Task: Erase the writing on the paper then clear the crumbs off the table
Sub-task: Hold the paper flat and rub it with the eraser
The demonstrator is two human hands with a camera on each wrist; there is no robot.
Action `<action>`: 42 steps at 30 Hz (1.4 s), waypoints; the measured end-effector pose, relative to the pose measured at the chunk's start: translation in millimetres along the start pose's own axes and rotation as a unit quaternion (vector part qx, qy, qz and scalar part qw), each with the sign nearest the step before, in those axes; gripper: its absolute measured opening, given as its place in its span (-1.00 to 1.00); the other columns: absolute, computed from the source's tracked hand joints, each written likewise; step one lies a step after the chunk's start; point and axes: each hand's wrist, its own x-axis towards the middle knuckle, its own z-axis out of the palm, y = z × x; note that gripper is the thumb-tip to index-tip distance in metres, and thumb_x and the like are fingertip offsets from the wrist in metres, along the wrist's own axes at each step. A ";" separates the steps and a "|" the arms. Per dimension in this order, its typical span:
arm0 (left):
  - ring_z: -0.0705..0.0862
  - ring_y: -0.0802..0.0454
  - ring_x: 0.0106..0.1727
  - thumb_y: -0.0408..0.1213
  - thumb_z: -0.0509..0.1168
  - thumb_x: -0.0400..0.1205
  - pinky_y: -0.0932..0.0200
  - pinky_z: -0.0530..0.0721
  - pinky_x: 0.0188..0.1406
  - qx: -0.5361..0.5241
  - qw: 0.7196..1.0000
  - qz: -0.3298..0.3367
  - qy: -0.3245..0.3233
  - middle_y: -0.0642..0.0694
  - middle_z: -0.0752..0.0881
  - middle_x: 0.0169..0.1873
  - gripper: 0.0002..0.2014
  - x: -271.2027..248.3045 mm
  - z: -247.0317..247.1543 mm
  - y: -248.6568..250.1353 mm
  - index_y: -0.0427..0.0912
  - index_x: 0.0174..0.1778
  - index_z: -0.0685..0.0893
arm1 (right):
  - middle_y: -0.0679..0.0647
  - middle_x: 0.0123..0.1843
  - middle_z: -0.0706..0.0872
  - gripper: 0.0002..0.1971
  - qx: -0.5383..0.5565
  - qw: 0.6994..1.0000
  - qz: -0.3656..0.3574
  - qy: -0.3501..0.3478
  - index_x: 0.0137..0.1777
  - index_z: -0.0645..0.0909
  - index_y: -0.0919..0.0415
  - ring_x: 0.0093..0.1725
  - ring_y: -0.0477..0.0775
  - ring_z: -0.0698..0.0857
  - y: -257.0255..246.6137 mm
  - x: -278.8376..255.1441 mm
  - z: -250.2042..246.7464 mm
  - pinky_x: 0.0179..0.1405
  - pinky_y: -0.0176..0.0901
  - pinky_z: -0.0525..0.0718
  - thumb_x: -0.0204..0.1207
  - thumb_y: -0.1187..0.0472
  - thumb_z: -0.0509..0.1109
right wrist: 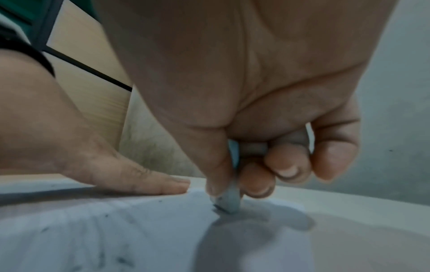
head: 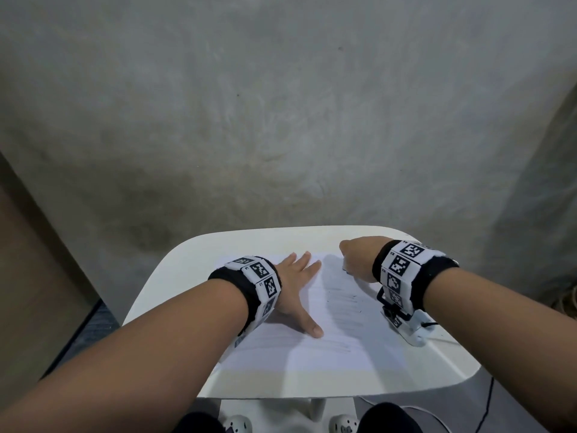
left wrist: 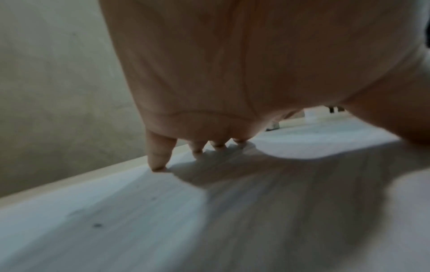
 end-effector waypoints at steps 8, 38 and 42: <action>-0.44 -0.02 0.65 0.42 0.42 0.33 -0.34 -0.17 0.58 0.011 1.000 0.001 0.004 0.08 -0.48 0.62 0.30 4.5 2.2 0.2 0.11 0.64 -0.44 | 0.10 -0.14 0.68 -0.89 -0.024 0.992 -0.095 -0.077 -0.04 0.60 0.25 -0.06 0.16 0.65 -18.7 -15.3 -7.3 -0.29 -0.19 0.55 0.61 0.23 0.28; -0.39 -0.05 0.67 0.43 0.39 0.35 -0.26 -0.18 0.60 0.005 1.000 -0.018 0.023 0.05 -0.44 0.64 0.28 7.7 5.0 2.8 0.07 0.64 -0.44 | -0.02 0.06 0.67 -0.76 -0.123 0.983 -0.136 -0.011 0.27 0.47 0.08 0.05 0.10 0.65 -28.3 -33.5 5.4 0.10 -0.06 0.55 0.62 0.19 0.27; -0.40 -0.03 0.67 0.45 0.39 0.32 -0.28 -0.18 0.60 0.004 0.999 -0.016 0.027 0.07 -0.45 0.64 0.29 9.3 6.6 0.5 0.10 0.64 -0.44 | 0.05 0.10 0.69 -0.76 -0.061 0.992 -0.101 -0.050 0.28 0.48 0.18 -0.01 0.12 0.61 -13.0 -23.5 0.2 0.06 -0.03 0.61 0.65 0.20 0.19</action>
